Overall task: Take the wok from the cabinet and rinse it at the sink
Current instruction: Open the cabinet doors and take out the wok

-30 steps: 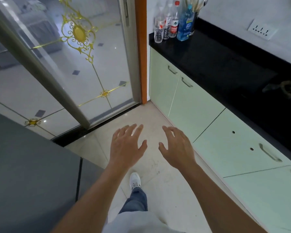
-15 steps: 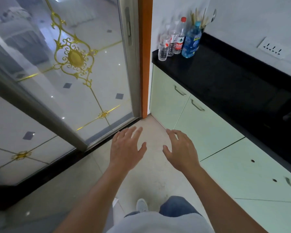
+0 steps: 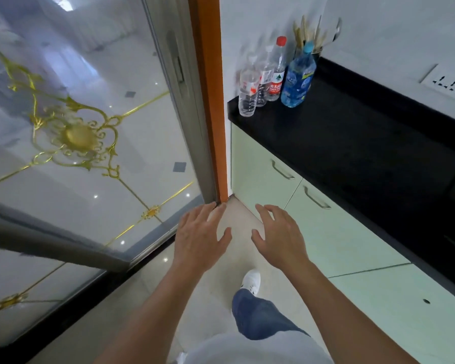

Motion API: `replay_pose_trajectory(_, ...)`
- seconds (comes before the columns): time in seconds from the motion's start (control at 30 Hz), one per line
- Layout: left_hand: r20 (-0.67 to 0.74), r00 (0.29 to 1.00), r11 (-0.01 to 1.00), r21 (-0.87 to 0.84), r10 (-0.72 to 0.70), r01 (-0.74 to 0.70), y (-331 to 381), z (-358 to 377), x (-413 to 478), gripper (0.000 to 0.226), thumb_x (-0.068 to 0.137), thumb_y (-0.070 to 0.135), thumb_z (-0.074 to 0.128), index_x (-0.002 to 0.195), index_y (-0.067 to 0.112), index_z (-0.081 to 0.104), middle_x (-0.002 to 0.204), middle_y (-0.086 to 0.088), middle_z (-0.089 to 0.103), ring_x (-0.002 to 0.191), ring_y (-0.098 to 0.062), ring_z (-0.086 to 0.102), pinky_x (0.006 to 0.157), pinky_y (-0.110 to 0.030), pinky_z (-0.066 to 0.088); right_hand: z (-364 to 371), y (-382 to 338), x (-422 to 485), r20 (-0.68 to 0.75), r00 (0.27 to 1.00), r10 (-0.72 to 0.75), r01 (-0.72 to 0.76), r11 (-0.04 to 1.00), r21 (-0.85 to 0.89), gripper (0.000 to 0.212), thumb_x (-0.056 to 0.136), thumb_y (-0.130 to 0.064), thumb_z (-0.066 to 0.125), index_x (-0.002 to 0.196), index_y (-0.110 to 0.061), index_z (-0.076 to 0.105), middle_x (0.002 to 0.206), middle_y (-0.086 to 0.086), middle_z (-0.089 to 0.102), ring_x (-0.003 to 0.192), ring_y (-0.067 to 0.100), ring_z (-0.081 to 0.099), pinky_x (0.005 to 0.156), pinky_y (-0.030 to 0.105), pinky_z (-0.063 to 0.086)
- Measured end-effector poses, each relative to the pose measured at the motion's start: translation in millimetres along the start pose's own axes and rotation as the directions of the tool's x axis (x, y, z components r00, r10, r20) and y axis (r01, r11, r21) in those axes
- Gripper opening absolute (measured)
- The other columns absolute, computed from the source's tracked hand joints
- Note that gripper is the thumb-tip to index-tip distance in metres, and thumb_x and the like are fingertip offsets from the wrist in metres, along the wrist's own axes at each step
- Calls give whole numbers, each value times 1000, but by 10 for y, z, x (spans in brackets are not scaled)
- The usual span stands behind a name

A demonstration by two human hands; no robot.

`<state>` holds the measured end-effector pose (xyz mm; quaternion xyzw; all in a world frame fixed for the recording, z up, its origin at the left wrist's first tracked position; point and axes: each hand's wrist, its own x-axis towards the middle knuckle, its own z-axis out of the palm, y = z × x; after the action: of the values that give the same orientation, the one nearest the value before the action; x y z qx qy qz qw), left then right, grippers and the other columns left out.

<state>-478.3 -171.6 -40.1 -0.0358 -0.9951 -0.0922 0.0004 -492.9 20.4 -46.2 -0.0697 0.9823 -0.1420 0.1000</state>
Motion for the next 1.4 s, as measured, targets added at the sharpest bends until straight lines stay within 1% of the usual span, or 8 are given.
replay_pose_trajectory(0.3, 60, 990, 992, 23, 124, -126, 405, 36, 1483, 55, 91, 56, 43, 141, 33, 42, 145, 6, 51, 133, -20, 48, 111, -43, 40, -447, 554, 1171, -70, 993, 97, -95, 995, 25, 61, 97, -47, 51, 152, -24, 36, 155, 5, 44, 143, 26, 41, 118, 43, 34)
replay_pose_trajectory(0.47, 125, 966, 973, 5, 228, -230, 668, 170, 1989, 58, 91, 62, 36, 144, 37, 36, 151, 8, 46, 138, -19, 43, 114, -44, 37, -546, 857, 1353, -112, 966, 233, -226, 971, 72, 57, 96, -42, 55, 148, -23, 42, 151, 3, 48, 140, 25, 43, 116, 40, 35)
replay_pose_trajectory(0.57, 109, 942, 949, -29, 316, -315, 757, 255, 2197, 57, 91, 59, 42, 141, 32, 45, 143, 5, 55, 131, -19, 51, 110, -40, 42, -533, 988, 1353, -132, 941, 310, -300, 949, 92, 56, 95, -39, 56, 147, -20, 45, 147, 3, 52, 136, 25, 47, 114, 40, 38)
replay_pose_trajectory(0.67, 78, 906, 909, -86, 415, -409, 849, 338, 2390, 54, 89, 54, 50, 135, 25, 54, 133, 2, 64, 122, -19, 59, 104, -38, 48, -502, 1073, 1342, -160, 907, 389, -374, 920, 115, 54, 94, -35, 59, 144, -17, 49, 142, 5, 57, 132, 26, 52, 111, 42, 43)
replay_pose_trajectory(0.83, 150, 820, 834, -118, 552, -539, 873, 437, 2620, 59, 89, 62, 41, 136, 28, 52, 135, 3, 62, 123, -19, 58, 101, -41, 50, -475, 991, 1279, -202, 819, 536, -516, 844, 148, 54, 93, -34, 62, 143, -17, 51, 141, 7, 58, 130, 29, 54, 108, 44, 45)
replay_pose_trajectory(0.97, 169, 739, 758, -131, 652, -639, 793, 536, 2750, 56, 88, 57, 50, 133, 24, 56, 129, -1, 66, 118, -22, 62, 100, -41, 51, -373, 826, 1260, -227, 747, 625, -597, 780, 187, 52, 93, -36, 62, 141, -20, 51, 142, 5, 58, 129, 29, 55, 109, 45, 45)
replay_pose_trajectory(1.1, 226, 676, 710, -132, 701, -692, 667, 681, 2824, 57, 90, 56, 44, 136, 23, 51, 135, -1, 62, 124, -22, 57, 104, -43, 48, -140, 769, 1253, -218, 726, 652, -627, 759, 177, 52, 87, -32, 70, 136, -18, 57, 134, 8, 64, 121, 32, 62, 105, 48, 47)
replay_pose_trajectory(1.4, 296, 619, 674, -136, 727, -726, 645, 1303, 3128, 56, 91, 51, 46, 138, 19, 52, 142, -3, 56, 132, -22, 50, 112, -39, 39, 468, 1033, 1425, -219, 694, 686, -663, 727, 180, 51, 77, -22, 79, 124, -8, 65, 121, 15, 69, 109, 36, 66, 98, 50, 52)
